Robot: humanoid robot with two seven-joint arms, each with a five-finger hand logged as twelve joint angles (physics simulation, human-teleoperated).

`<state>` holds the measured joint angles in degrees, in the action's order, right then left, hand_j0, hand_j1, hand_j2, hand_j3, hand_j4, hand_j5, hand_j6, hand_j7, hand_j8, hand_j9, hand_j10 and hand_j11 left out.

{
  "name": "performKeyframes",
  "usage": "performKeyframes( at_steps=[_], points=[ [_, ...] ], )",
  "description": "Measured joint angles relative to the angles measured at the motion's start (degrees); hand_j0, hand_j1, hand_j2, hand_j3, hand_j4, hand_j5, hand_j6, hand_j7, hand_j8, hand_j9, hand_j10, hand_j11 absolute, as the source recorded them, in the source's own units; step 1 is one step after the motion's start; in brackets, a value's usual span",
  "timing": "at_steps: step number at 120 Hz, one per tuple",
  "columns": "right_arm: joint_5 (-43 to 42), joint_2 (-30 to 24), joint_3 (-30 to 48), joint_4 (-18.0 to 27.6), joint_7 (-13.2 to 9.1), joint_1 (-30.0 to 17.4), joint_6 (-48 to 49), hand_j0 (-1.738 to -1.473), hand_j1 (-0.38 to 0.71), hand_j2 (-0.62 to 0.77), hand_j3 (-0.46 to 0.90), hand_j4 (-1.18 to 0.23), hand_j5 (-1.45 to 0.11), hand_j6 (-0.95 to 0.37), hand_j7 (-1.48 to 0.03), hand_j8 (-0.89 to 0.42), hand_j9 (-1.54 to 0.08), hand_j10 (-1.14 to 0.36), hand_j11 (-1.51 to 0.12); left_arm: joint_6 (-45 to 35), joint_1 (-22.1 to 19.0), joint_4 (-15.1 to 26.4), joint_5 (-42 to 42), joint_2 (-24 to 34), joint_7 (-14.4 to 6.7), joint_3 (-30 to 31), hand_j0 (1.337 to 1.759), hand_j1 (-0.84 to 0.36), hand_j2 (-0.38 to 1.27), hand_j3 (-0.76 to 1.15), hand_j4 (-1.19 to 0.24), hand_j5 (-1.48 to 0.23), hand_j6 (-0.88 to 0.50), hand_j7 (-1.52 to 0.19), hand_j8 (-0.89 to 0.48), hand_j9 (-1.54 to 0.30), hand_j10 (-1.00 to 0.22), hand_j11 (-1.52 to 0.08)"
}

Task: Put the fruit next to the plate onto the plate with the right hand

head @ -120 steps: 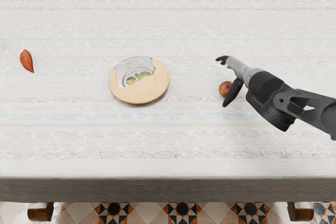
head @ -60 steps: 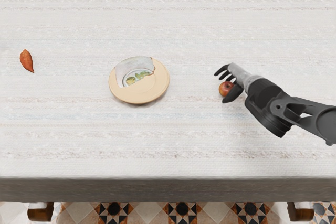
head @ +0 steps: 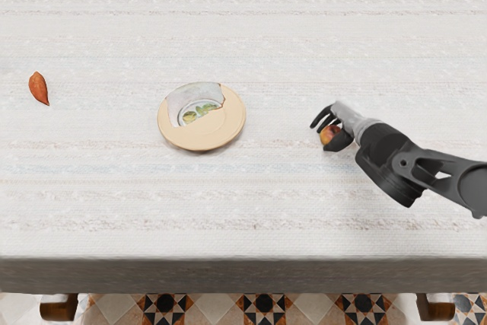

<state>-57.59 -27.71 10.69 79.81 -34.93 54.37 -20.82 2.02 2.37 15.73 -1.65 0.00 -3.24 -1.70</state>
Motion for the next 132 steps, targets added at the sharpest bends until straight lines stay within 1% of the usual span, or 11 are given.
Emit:
performKeyframes(
  at_steps=[10, 13, 26, 31, 40, 54, 75, 99, 121, 132],
  points=[
    [0.08, 0.06, 0.10, 0.00, -0.04, -0.12, 0.01, -1.646, 0.34, -0.01, 0.00, -0.66, -0.75, -0.50, -0.80, -0.28, -0.81, -0.35, -0.84, 0.00, 0.00, 0.00, 0.00, 0.00, -0.01, 0.00, 1.658, 0.35, 0.00, 0.00, 0.00, 0.00, 0.00, 0.00, 0.00, 0.00, 0.00, 0.00],
    [0.18, 0.07, 0.16, 0.00, -0.05, -0.13, 0.00, -1.646, 0.34, 0.03, 0.00, -0.68, -0.77, -0.49, -0.82, -0.28, -0.83, -0.35, -0.87, 0.00, 0.00, 0.00, 0.00, 0.00, -0.01, 0.00, 1.658, 0.35, 0.00, 0.00, 0.00, 0.00, 0.00, 0.00, 0.00, 0.00, 0.00, 0.00],
    [0.71, 0.13, 0.91, 0.00, -0.08, -0.06, 0.01, -1.648, 0.33, 0.20, 0.00, -0.72, -0.87, -0.58, -0.90, -0.35, -0.91, -0.41, -0.94, 0.00, 0.00, 0.00, 0.01, 0.00, -0.01, 0.01, 1.658, 0.35, 0.00, 0.00, 0.00, 0.00, 0.00, 0.00, 0.00, 0.00, 0.00, 0.00],
    [0.83, 0.24, 1.61, 0.08, -0.09, 0.06, 0.02, -1.649, 0.31, 0.22, 0.00, -0.73, -0.90, -0.60, -0.92, -0.37, -0.94, -0.43, -0.96, 0.00, 0.00, 0.00, 0.01, 0.00, -0.01, 0.01, 1.658, 0.35, 0.00, 0.00, 0.00, 0.00, 0.00, 0.00, 0.00, 0.00, 0.00, 0.00],
    [0.96, 0.65, 3.18, 0.18, -0.11, 0.21, 0.05, -1.649, 0.27, 0.21, 0.00, -0.75, -0.96, -0.64, -0.96, -0.39, -0.98, -0.45, -1.00, 0.00, 0.00, 0.00, 0.00, 0.00, -0.01, 0.02, 1.658, 0.35, 0.00, 0.00, 0.00, 0.00, 0.00, 0.00, 0.00, 0.00, 0.00, 0.00],
    [1.05, 1.29, 4.90, 0.34, -0.15, 0.62, 0.11, -1.648, 0.22, 0.14, 0.00, -0.76, -1.02, -0.66, -1.00, -0.40, -1.03, -0.46, -1.05, 0.00, 0.00, 0.00, 0.02, 0.00, 0.00, 0.02, 1.658, 0.35, 0.00, 0.00, 0.00, 0.00, 0.00, 0.00, 0.00, 0.00, 0.00, 0.00],
    [1.16, 3.79, 5.77, 0.41, -0.15, 2.79, 0.22, -1.648, 0.17, 0.09, 0.00, -0.77, -1.08, -0.68, -1.03, -0.41, -1.08, -0.47, -1.09, 0.00, 0.00, 0.00, 0.01, 0.00, -0.01, 0.02, 1.658, 0.35, 0.00, 0.00, 0.00, 0.00, 0.00, 0.00, 0.00, 0.00, 0.00, 0.00],
    [1.25, 8.38, 5.94, 0.21, -0.14, 6.18, 0.25, -1.648, 0.17, 0.07, 0.00, -0.77, -1.11, -0.66, -1.04, -0.39, -1.09, -0.46, -1.10, 0.00, 0.00, 0.00, 0.01, 0.00, -0.01, 0.02, 1.658, 0.35, 0.00, 0.00, 0.00, 0.00, 0.00, 0.00, 0.00, 0.00, 0.00, 0.00],
    [1.36, 12.89, 5.96, 0.00, -0.12, 7.56, 0.28, -1.649, 0.18, 0.09, 0.00, -0.77, -1.13, -0.66, -1.05, -0.38, -1.10, -0.45, -1.11, 0.00, 0.00, 0.00, 0.02, 0.00, -0.01, 0.02, 1.658, 0.35, 0.00, 0.00, 0.00, 0.00, 0.00, 0.00, 0.00, 0.00, 0.00, 0.00],
    [1.38, 16.09, 5.85, -2.43, -0.11, 7.84, 0.37, -1.650, 0.18, 0.09, 0.00, -0.76, -1.14, -0.66, -1.05, -0.38, -1.10, -0.45, -1.11, 0.00, 0.00, 0.00, 0.03, 0.00, -0.01, 0.02, 1.658, 0.35, 0.00, 0.00, 0.00, 0.00, 0.00, 0.00, 0.00, 0.00, 0.00, 0.00]
  ],
)
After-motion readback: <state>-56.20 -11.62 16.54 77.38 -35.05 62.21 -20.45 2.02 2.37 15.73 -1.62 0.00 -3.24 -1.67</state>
